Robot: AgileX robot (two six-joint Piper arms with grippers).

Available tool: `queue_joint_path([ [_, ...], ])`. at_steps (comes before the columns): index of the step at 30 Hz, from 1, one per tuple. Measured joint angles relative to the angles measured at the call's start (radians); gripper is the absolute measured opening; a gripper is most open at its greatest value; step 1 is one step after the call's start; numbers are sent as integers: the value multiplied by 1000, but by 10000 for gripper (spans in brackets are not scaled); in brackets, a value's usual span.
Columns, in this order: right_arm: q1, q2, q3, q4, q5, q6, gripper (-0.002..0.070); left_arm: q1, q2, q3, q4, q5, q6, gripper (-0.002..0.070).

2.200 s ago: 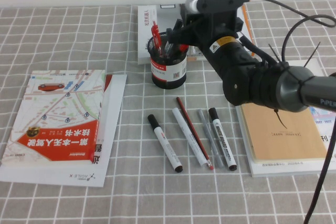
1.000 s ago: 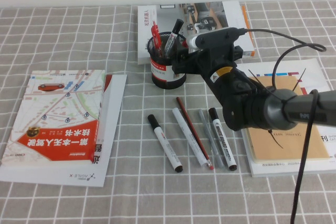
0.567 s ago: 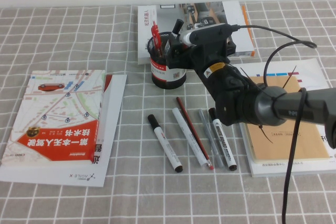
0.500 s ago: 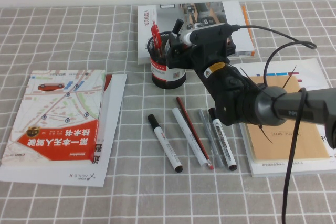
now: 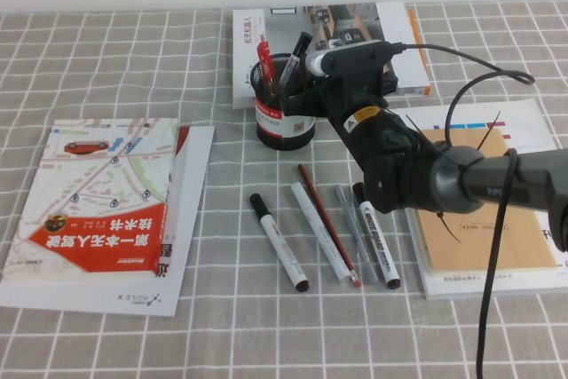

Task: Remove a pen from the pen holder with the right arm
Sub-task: 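Take a marker out of the pen holder and lay it on the table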

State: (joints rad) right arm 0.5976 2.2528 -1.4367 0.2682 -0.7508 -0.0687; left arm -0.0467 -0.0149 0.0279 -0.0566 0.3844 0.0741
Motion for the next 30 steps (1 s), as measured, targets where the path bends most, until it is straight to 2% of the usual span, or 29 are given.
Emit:
queue_joint_path([
  [9,0,-25,0,-17,2,1,45,0,0,0,0,0,0,-3],
  [24,2,-141,0,-84,96,1,44,0,0,0,0,0,0,-3],
  [30,2,-262,0,-121,220,1,44,0,0,0,0,0,0,-3],
])
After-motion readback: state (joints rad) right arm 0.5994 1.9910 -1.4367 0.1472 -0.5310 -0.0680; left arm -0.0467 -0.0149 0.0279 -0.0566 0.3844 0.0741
